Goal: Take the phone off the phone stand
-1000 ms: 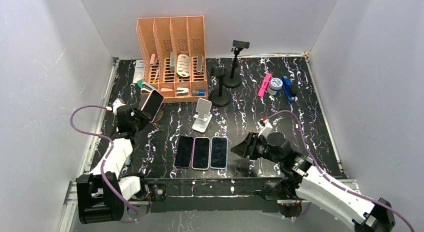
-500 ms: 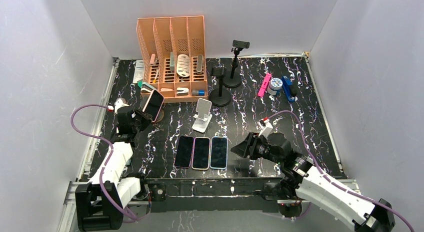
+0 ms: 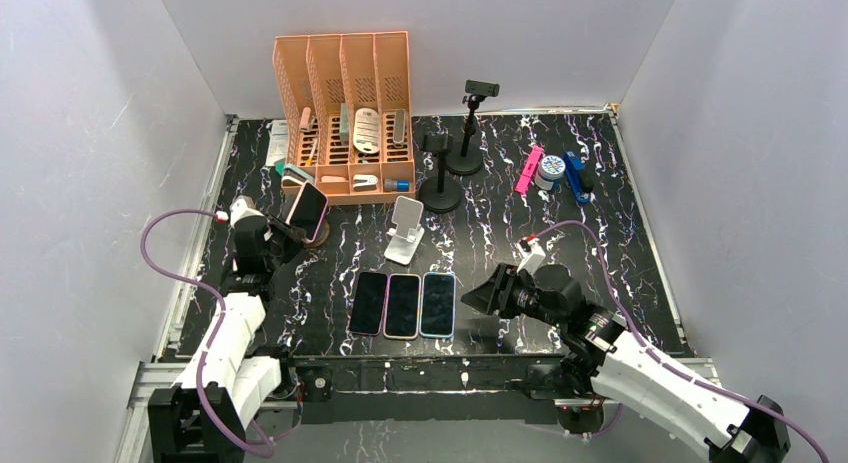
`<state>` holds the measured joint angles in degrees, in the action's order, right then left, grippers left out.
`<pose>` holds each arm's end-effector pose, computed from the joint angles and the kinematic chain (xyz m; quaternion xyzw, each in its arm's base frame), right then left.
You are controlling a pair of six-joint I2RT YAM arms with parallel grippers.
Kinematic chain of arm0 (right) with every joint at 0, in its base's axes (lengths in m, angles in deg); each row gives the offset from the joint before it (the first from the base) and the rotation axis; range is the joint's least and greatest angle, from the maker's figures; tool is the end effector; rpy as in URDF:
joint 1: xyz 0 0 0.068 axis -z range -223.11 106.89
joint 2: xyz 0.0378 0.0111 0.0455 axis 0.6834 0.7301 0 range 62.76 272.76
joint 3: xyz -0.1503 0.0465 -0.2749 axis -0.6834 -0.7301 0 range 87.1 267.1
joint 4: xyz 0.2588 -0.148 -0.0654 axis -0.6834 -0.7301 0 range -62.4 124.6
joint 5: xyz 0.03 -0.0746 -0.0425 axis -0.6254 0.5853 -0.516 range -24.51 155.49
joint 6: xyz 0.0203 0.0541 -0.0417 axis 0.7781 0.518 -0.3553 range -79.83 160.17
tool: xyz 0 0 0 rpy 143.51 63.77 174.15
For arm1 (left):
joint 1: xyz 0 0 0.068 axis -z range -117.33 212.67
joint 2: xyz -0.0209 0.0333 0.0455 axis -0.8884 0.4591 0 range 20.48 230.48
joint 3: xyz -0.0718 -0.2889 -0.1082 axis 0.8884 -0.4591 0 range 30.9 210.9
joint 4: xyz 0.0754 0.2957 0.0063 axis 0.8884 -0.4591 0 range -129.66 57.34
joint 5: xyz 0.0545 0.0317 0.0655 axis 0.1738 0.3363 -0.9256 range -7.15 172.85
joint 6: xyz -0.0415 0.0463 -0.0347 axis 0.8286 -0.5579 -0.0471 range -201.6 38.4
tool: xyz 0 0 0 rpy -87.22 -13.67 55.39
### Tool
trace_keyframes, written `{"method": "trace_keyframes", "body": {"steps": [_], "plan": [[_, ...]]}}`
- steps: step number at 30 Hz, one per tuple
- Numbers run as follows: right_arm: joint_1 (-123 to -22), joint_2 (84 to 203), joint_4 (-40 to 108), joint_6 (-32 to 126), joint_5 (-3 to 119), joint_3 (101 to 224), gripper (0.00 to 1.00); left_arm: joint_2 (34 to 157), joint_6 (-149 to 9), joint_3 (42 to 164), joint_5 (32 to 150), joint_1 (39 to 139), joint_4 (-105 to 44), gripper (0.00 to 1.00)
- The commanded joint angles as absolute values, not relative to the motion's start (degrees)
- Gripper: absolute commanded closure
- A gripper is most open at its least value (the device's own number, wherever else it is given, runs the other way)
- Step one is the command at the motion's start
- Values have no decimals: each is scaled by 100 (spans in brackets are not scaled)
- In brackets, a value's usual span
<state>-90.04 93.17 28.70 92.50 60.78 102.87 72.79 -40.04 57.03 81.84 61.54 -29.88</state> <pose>0.1155 0.1307 0.2080 0.0153 0.8213 0.4557 0.3430 0.2404 0.0057 0.2308 -0.3087 0.7767 -0.1828 0.5178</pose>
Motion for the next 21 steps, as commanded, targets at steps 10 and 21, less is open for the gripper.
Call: {"method": "trace_keyframes", "body": {"steps": [10, 21], "plan": [[-9015, 9454, 3151, 9237, 6064, 10424, 41, 6809, -3900, 5675, 8253, 6188, -2879, 100], [-9020, 9520, 3171, 9240, 6049, 10440, 41, 6877, -3748, 6046, 8499, 6183, -3021, 100]]}}
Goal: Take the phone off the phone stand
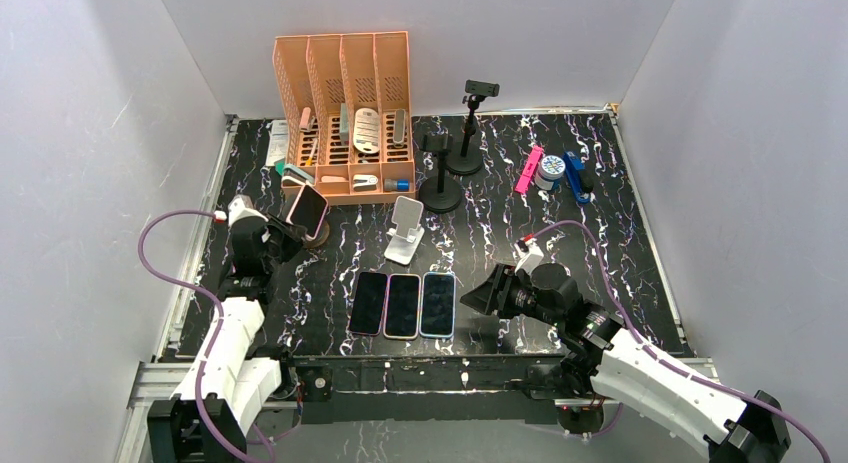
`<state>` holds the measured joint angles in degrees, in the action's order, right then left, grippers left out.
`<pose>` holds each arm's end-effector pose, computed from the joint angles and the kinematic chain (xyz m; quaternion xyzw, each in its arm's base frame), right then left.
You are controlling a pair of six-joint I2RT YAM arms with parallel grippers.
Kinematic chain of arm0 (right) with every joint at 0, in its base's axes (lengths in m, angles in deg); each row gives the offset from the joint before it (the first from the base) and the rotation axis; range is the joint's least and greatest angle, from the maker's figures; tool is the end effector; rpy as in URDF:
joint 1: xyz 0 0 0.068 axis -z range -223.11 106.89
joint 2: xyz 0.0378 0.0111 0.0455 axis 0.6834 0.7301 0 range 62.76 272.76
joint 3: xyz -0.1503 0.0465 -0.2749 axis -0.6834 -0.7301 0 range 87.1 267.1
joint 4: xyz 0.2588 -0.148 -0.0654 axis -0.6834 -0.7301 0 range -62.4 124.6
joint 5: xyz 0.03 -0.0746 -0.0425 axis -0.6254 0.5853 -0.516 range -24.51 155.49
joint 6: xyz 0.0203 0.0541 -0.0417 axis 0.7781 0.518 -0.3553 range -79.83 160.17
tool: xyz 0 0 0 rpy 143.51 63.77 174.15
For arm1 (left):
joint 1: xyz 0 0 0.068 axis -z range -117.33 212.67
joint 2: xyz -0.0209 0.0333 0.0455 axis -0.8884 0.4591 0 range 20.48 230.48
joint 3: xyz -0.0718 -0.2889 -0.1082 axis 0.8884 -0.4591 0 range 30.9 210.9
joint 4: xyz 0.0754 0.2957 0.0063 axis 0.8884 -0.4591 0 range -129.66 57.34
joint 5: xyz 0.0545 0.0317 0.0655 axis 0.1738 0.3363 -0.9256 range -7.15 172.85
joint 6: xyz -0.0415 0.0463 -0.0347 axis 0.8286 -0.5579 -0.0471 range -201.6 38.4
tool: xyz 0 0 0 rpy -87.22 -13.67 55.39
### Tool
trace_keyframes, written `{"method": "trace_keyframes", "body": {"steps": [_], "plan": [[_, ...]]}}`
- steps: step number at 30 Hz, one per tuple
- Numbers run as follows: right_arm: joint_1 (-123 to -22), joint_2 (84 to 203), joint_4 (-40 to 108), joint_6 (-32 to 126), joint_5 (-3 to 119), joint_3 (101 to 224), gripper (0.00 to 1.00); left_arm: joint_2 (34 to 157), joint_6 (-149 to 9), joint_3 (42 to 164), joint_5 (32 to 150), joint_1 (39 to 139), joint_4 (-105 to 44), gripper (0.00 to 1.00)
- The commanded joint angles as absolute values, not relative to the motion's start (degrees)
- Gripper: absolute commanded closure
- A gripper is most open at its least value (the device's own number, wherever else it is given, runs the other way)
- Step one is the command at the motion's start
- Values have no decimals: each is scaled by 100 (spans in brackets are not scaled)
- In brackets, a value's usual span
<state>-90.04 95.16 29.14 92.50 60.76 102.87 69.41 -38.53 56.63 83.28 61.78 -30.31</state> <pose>0.1179 0.1333 0.2035 0.0160 0.8289 0.4475 0.3354 0.2321 0.0031 0.2398 -0.3062 0.7643 -0.2071 0.5284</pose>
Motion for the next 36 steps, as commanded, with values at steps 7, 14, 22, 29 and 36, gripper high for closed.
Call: {"method": "trace_keyframes", "body": {"steps": [7, 14, 22, 29, 36], "plan": [[-9020, 9515, 3180, 9238, 6040, 10441, 42, 6959, -3728, 6398, 8591, 6388, -3190, 100], [-9020, 9487, 3205, 9246, 6031, 10400, 41, 6981, -3720, 6544, 8676, 6418, -3233, 100], [-9016, 9436, 3197, 9253, 6031, 10372, 42, 6988, -3705, 6658, 8686, 6429, -3453, 100], [-9019, 9432, 3205, 9246, 6031, 10368, 41, 7041, -3705, 7022, 8689, 6493, -3647, 100], [-9019, 9438, 3248, 9257, 6018, 10354, 42, 6996, -3788, 7287, 8518, 6624, -3847, 100]]}}
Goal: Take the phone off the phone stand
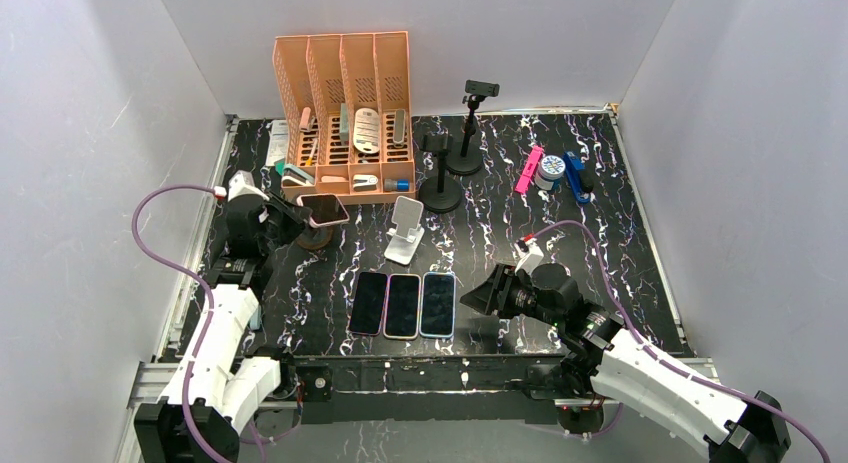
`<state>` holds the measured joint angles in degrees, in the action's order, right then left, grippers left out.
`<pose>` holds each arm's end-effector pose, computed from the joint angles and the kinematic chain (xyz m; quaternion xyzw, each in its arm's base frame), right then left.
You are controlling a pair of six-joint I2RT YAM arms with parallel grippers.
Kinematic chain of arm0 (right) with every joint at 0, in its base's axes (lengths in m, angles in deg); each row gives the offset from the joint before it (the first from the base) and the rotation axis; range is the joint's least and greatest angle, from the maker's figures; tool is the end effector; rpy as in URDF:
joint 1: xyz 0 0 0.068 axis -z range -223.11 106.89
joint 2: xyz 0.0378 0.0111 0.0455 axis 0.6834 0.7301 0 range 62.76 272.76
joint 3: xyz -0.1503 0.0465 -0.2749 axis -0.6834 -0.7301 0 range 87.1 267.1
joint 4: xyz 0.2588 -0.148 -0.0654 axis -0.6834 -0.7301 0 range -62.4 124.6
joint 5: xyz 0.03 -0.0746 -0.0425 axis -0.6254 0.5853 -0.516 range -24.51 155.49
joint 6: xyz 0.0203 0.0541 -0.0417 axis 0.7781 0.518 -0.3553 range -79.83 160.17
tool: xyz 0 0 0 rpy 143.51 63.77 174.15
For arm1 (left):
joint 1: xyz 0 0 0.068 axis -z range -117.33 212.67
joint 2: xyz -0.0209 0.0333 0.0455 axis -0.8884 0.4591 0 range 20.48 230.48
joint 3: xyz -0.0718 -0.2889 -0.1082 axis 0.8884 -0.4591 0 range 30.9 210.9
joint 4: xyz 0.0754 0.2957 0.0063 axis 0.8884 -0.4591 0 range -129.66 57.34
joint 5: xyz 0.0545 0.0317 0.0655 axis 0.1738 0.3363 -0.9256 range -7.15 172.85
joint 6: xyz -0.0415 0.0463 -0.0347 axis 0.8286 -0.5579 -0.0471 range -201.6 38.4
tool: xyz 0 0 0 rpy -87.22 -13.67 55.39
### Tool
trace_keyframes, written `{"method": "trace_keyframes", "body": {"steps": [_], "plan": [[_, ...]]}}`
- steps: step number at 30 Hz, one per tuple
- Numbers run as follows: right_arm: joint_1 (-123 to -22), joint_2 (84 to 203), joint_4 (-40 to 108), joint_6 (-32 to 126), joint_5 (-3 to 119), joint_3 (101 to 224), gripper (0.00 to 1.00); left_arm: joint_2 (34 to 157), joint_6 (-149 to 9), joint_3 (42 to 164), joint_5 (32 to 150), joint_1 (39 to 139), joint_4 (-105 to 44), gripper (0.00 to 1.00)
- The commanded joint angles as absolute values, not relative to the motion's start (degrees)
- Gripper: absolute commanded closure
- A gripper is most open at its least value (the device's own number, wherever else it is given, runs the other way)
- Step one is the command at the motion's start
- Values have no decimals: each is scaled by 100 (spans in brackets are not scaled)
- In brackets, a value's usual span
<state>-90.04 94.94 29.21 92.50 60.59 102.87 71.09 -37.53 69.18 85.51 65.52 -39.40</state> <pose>0.1176 0.1332 0.2042 0.0150 0.8275 0.4498 0.3358 0.2460 -0.0151 0.3055 -0.2740 0.7669 -0.2483 0.5246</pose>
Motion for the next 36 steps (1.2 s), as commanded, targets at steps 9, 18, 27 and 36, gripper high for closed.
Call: {"method": "trace_keyframes", "body": {"steps": [9, 18, 27, 36], "plan": [[-9021, 9408, 3258, 9264, 5998, 10371, 41, 6995, -3777, 7437, 8549, 6684, -3942, 100], [-9019, 9353, 3277, 9290, 5987, 10325, 41, 6948, -3702, 7188, 8674, 6706, -3838, 100], [-9021, 9581, 3615, 9347, 5808, 10361, 42, 6948, -3271, 7124, 9049, 6768, -3710, 100], [-9021, 9575, 3755, 9432, 5720, 10341, 41, 6897, -2555, 6770, 9616, 6792, -3296, 100]]}}
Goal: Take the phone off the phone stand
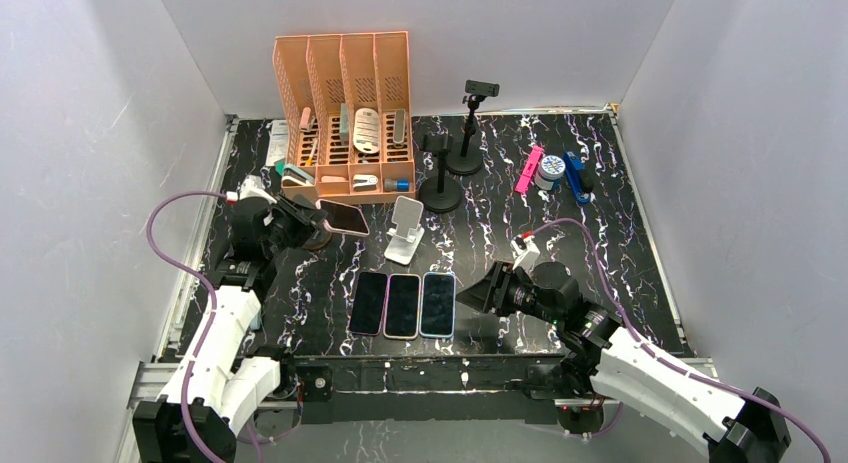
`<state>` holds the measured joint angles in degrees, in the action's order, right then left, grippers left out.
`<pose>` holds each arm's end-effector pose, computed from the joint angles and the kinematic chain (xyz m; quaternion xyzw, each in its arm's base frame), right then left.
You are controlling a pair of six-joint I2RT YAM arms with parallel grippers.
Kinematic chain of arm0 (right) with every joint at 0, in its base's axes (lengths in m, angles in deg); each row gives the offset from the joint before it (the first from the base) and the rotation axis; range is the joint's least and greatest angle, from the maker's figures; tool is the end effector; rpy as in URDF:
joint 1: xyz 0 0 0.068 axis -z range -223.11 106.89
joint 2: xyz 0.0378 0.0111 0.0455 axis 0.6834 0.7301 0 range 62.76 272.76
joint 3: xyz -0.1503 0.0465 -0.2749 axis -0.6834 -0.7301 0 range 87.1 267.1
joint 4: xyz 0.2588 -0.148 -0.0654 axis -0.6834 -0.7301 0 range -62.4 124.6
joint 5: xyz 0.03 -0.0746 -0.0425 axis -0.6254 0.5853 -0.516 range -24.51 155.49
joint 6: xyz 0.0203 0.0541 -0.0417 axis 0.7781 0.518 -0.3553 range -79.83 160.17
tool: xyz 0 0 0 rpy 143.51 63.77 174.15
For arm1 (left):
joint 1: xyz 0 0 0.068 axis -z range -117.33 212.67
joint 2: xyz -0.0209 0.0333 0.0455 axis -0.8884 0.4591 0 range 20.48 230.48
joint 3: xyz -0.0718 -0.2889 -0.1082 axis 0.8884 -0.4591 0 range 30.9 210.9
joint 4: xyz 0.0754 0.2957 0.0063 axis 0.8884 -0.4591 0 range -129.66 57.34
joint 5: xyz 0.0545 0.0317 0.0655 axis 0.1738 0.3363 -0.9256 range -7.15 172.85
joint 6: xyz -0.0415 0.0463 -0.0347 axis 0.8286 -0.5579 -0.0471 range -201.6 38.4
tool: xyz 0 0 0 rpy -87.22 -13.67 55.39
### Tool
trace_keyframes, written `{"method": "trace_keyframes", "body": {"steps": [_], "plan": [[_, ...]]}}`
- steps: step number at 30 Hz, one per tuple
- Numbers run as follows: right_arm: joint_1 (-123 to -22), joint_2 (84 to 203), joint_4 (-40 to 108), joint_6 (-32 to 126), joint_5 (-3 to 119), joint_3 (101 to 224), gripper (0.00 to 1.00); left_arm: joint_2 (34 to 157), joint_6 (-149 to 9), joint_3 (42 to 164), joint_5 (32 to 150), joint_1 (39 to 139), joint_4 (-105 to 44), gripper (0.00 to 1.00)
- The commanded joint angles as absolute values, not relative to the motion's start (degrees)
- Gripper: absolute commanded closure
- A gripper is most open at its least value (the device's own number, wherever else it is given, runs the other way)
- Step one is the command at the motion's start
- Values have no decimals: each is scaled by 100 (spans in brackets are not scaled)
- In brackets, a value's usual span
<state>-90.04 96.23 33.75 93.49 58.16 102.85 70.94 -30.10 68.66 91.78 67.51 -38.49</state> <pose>0.1195 0.1389 0.2104 0.0079 0.8110 0.4805 0.3336 0.2439 -0.0299 0.3045 -0.2787 0.7611 -0.3306 0.4835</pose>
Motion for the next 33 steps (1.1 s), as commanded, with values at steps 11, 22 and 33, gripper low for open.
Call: {"method": "trace_keyframes", "body": {"steps": [11, 22, 33], "plan": [[-9020, 9634, 3882, 9491, 5588, 10341, 41, 6595, -2349, 6612, 9980, 7034, -3368, 100], [-9021, 9713, 4178, 9662, 5500, 10216, 41, 6435, -2343, 6511, 10290, 7296, -3472, 100], [-9021, 9655, 4404, 9843, 5414, 10082, 40, 6316, -2180, 6629, 10514, 7645, -3561, 100]]}}
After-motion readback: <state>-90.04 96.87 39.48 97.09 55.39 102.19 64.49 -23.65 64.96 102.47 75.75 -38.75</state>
